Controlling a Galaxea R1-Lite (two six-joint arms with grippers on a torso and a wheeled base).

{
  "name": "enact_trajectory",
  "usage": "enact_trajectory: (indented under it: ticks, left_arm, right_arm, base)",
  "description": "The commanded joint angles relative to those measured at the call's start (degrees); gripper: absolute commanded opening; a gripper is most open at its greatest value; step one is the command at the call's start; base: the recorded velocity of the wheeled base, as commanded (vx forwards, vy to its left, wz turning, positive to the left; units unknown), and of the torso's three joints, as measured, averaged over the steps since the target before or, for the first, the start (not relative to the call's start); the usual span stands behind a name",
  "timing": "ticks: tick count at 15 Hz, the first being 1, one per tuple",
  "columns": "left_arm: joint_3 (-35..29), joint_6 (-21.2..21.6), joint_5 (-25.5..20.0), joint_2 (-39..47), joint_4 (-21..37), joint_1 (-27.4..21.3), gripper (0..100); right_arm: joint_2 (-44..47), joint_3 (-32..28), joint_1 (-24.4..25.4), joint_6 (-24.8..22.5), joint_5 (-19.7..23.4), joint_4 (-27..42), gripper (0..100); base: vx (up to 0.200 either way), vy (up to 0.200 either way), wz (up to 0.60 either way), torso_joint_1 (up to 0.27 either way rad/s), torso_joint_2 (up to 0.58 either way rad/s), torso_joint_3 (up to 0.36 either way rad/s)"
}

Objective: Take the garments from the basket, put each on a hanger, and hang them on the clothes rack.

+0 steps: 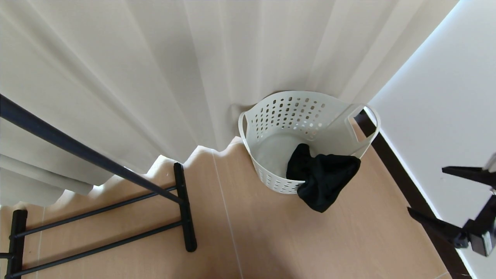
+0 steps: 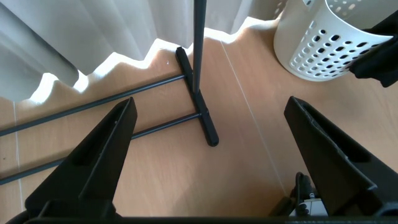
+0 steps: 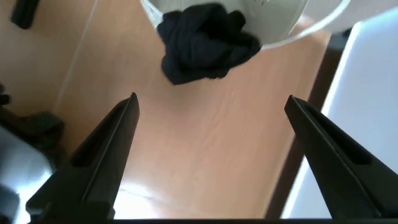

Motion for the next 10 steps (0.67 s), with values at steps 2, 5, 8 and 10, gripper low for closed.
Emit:
enact_trajectory:
  ticks: [2, 5, 8, 10]
  left_arm:
    - [0.00, -0.05, -0.02, -0.01, 0.00, 0.04, 100]
    - [0.00, -0.05, -0.02, -0.01, 0.00, 0.04, 100]
    - [0.00, -0.05, -0.02, -0.01, 0.00, 0.04, 100]
    - [0.00, -0.05, -0.02, -0.01, 0.00, 0.04, 100]
  right_arm:
    - [18.34, -13.22, 0.25, -10.84, -0.99, 0.36, 100]
    - [29.42, -23.85, 0.07, -20.86, -1.08, 0.97, 100]
    - [36.19, -29.65, 0.07, -21.12, -0.99, 0.97, 100]
    - [43.75, -34.75, -0.81, -20.94, -0.64, 0.97, 100]
  base:
    - [0.000, 0.000, 0.00, 0.000, 0.00, 0.000]
    - [0.000, 0.000, 0.00, 0.000, 0.00, 0.000]
    - [0.000, 0.000, 0.00, 0.000, 0.00, 0.000]
    - [0.000, 0.000, 0.00, 0.000, 0.00, 0.000]
